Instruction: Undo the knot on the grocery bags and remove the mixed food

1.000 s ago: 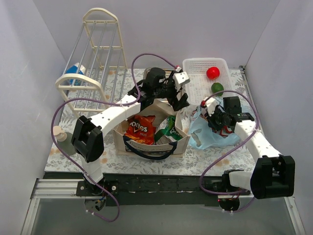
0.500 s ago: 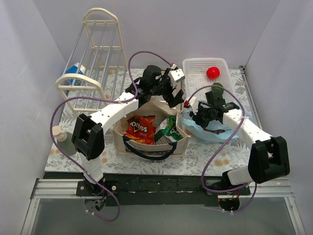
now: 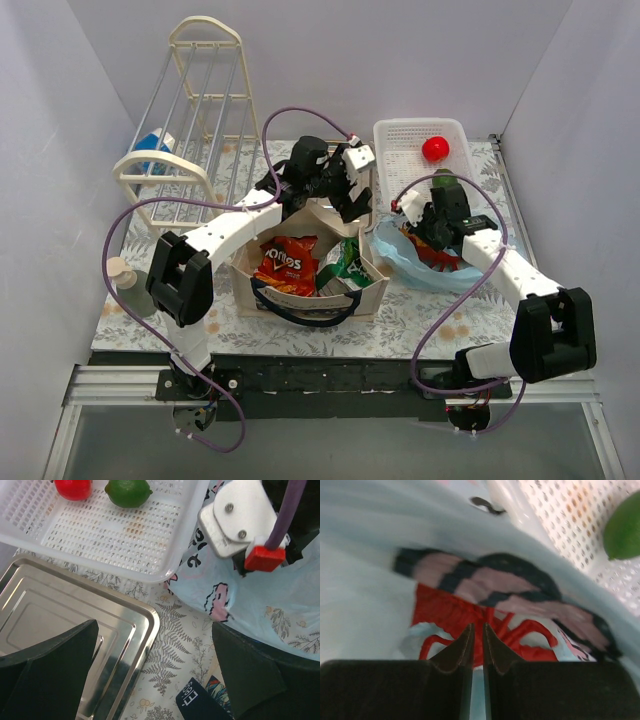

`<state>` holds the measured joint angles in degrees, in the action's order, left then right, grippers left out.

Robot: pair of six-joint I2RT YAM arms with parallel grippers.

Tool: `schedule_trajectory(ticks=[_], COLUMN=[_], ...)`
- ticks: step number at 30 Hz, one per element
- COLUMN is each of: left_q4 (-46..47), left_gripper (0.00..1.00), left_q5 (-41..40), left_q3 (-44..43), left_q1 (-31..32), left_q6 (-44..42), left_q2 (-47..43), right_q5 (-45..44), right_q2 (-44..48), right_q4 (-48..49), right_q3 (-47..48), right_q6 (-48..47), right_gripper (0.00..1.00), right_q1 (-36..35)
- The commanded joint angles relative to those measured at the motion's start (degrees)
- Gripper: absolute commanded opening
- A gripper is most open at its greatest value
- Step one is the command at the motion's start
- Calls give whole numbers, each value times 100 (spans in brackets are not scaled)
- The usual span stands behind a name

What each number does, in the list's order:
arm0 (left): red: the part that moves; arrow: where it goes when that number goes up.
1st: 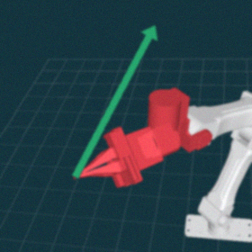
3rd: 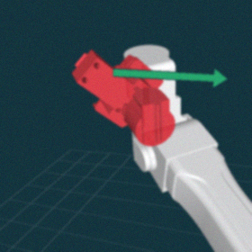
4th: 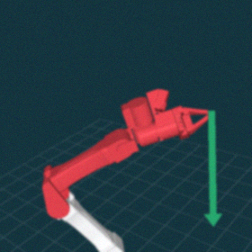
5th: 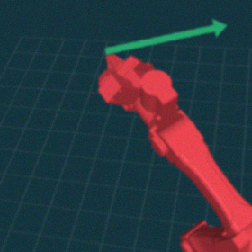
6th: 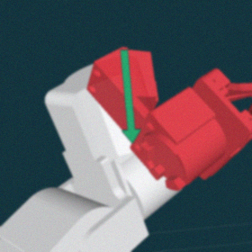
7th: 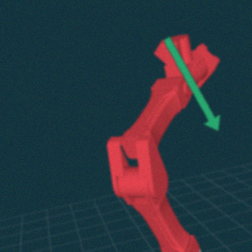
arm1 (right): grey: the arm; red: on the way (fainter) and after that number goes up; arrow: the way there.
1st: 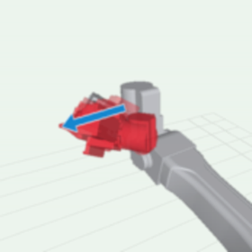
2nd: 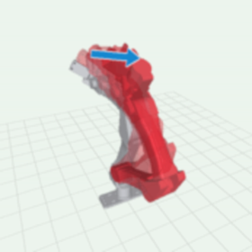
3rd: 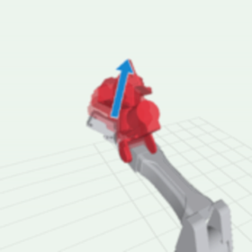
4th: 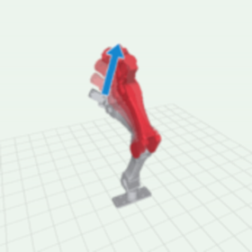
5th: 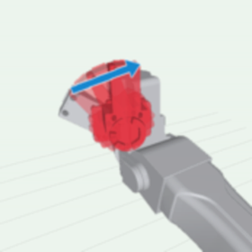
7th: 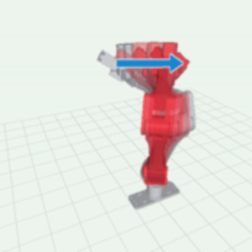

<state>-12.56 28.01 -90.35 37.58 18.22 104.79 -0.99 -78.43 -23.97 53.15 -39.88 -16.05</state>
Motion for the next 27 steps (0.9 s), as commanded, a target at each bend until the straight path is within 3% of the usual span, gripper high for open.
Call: schedule_trajectory(ticks=[1,7,10,17,21,27], left_q4=[-115,-80,-115,-116,-71,-71], left_gripper=[98,98,98,98,98,98], left_q5=[134,275,284,258,240,240], left_q3=[-18,-36,-36,-9,-1,17], left_q1=[-76,-93,-111,-163,-225,-313], left_q6=[-82,-46,76,217,261,314], left_q2=[-29,50,50,76,85,155], right_q5=[-261,907,1084,803,400,-320], right_q2=[206,-285,-724,-1516,-1675,-2122], right_q4=[32,102,410,727,928,1201], right_q3=[125,495,521,864,759,566], right_q6=[-20,190,690,1245,1403,1518], right_gripper=[18,20,28,41,57,68], right_q1=[382,551,490,428,349,322])
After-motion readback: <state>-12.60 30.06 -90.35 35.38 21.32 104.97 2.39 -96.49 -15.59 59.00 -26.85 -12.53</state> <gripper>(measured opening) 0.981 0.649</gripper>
